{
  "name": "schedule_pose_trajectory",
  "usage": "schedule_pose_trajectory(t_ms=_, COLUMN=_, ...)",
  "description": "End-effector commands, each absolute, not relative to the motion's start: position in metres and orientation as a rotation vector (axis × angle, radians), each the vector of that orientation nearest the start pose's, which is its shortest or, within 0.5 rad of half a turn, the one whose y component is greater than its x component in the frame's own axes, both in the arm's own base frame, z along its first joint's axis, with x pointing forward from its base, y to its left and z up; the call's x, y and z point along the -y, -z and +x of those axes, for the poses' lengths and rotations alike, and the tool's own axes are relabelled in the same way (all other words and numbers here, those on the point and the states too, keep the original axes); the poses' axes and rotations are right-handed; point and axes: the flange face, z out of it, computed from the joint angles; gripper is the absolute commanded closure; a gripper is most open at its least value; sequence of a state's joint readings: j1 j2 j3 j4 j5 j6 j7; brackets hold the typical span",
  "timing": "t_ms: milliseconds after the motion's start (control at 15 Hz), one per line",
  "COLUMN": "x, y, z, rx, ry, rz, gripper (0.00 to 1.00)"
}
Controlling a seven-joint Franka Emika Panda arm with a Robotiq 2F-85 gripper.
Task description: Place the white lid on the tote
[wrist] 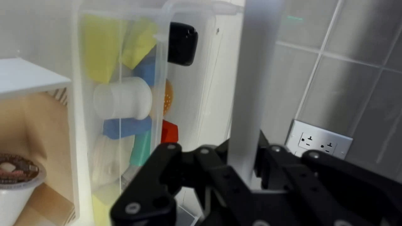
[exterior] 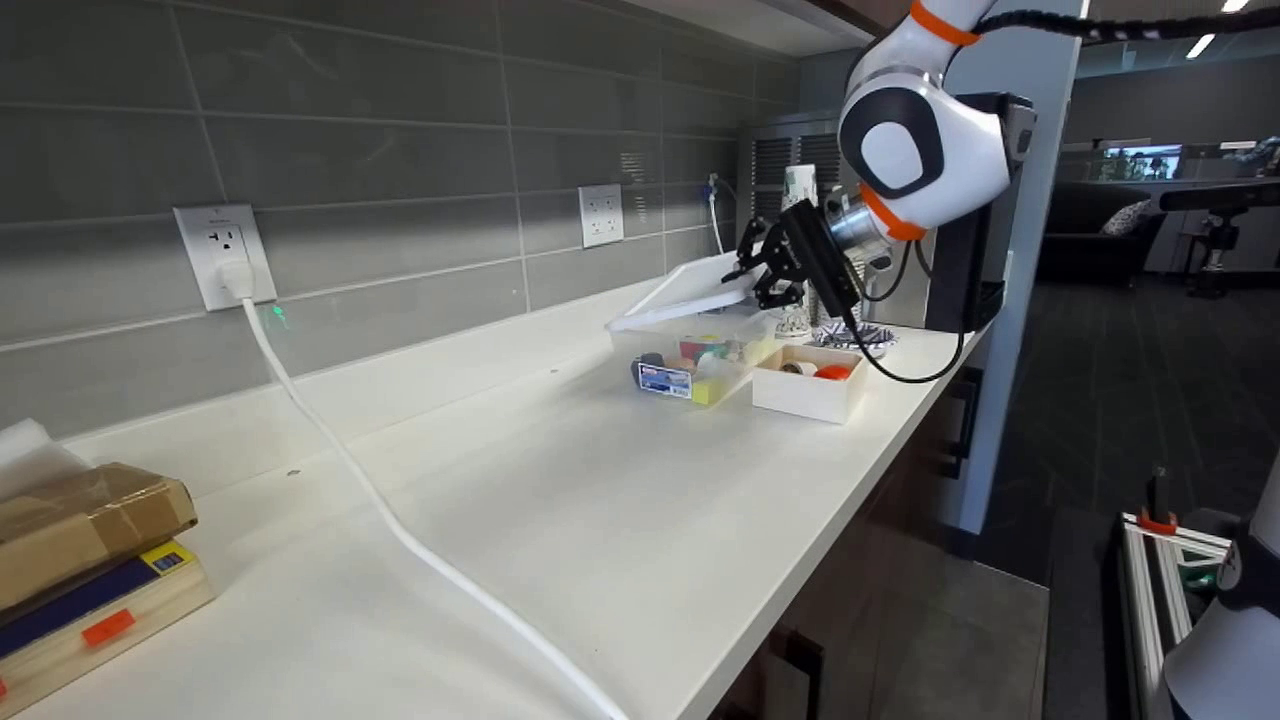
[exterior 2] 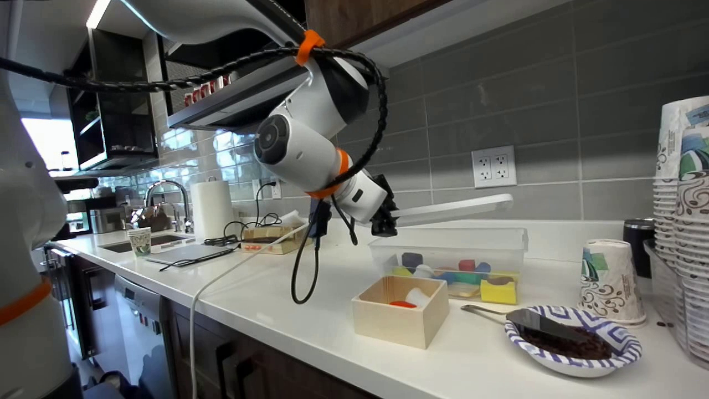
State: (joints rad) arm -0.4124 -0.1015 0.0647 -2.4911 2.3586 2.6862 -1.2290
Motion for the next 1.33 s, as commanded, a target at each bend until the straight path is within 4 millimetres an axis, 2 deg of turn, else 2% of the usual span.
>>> schedule_pose_trajectory(t_ms=0, x=0.178, y=-0.299, z=0.436, rx=-1.357, ry=1.062, rz=-1.734, gripper=0.98)
schedule_pose_trajectory(t_ms=267, x=0.181, y=-0.293, z=0.438, rx=-1.381, ry=1.071, rz=-1.715, gripper=0.98)
schedule_pose_trajectory(t_ms=467, x=0.184, y=-0.291, z=0.432, rx=-1.426, ry=1.101, rz=-1.681, gripper=0.98)
schedule_pose_trajectory(t_ms=733, x=0.187, y=-0.279, z=0.426, rx=-1.495, ry=1.121, rz=-1.615, gripper=0.98)
schedule_pose_trajectory(t_ms=800, x=0.202, y=-0.283, z=0.422, rx=-1.502, ry=1.110, rz=-1.608, gripper=0.98)
schedule_pose_trajectory(t_ms=1133, x=0.220, y=-0.283, z=0.410, rx=-1.550, ry=1.128, rz=-1.583, gripper=0.98)
schedule_pose_trajectory(t_ms=1267, x=0.221, y=-0.282, z=0.409, rx=-1.556, ry=1.127, rz=-1.581, gripper=0.98)
